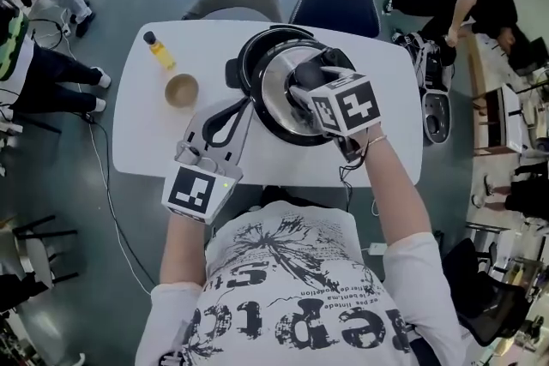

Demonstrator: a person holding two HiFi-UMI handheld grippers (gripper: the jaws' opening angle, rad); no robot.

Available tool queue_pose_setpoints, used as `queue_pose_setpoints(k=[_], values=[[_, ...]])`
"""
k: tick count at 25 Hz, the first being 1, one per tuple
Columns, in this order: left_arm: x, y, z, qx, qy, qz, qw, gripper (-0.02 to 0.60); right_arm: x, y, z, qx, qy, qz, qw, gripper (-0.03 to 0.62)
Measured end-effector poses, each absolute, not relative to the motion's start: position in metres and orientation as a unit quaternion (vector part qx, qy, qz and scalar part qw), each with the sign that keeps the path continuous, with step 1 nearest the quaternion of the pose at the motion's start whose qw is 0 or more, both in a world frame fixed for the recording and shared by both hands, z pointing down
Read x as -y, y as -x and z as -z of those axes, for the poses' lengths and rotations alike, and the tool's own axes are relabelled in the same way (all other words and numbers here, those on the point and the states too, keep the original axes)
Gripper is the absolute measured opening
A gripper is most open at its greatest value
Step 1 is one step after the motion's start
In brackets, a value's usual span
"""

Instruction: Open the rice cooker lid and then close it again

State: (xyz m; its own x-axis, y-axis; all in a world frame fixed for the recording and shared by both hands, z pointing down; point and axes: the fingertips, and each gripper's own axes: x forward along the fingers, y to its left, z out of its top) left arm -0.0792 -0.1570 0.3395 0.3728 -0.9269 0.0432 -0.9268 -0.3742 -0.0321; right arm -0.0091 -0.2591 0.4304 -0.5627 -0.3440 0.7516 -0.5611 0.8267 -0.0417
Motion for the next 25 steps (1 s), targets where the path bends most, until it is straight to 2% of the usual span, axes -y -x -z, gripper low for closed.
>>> queue_pose_setpoints(k=[13, 25], values=[[0.059, 0.058, -0.349, -0.524, 0.851, 0.027, -0.01, 0.014, 0.141, -0.037, -0.453, 0.854, -0.299, -0.18, 0.386, 0.291], [0.019, 0.032, -0.376, -0.492, 0.868, 0.048, -0.032, 0.014, 0.09, -0.074, -0.474, 0.839, -0.323, -0.195, 0.392, 0.291]])
